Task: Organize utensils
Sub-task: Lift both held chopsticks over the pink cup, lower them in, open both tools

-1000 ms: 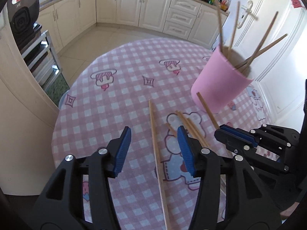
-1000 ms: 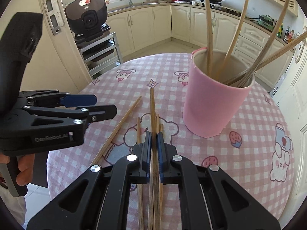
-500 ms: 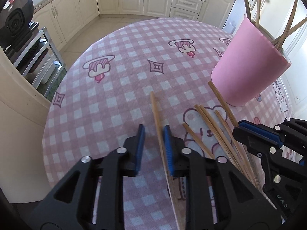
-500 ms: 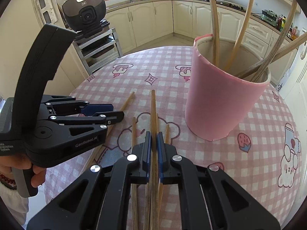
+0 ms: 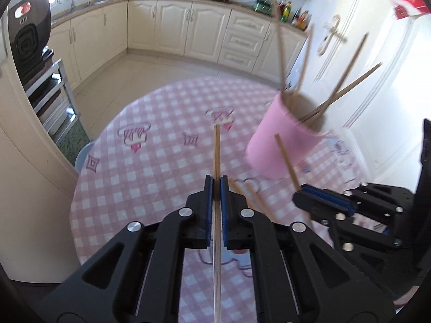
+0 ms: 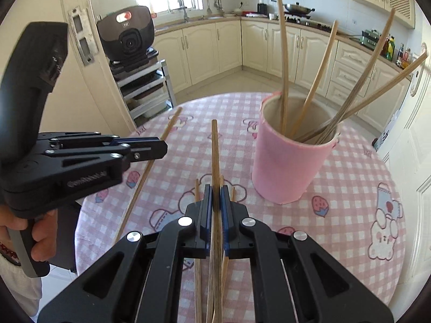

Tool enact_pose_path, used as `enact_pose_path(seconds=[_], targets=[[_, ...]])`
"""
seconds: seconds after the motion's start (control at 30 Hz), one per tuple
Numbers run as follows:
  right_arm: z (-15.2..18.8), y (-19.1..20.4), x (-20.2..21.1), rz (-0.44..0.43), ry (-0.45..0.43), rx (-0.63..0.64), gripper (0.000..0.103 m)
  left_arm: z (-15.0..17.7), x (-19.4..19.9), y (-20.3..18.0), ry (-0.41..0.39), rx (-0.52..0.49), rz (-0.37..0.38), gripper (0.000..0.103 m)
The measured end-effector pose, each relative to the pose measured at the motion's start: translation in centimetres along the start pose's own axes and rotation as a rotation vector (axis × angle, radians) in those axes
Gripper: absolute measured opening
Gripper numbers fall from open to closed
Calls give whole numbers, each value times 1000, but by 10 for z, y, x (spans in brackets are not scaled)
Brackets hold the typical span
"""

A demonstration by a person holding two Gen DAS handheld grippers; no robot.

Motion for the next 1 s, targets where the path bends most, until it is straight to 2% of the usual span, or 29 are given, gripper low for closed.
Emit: enact_pose_path(seconds=[0.2, 0.37, 0.63, 1.0], targets=[[-7, -4, 52, 21, -105, -8, 5, -13, 56, -24, -133, -36, 49, 6], [-11, -7, 87, 38, -173, -12, 5, -17, 86, -43, -192, -68, 87, 6], [-24, -19, 119, 79, -269, -23, 5, -31, 116, -71, -288, -98, 108, 6], [-59, -32, 147, 109, -383, -40, 5, -79, 127, -89, -372, -98, 107, 6]])
Point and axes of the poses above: each gripper's, at about its wrist camera, not at the fingertips, and x roughly against the way its jaws point, y to its left, z to its underside, the point moved 4 cm from there along -x, roughly the way its jaws point
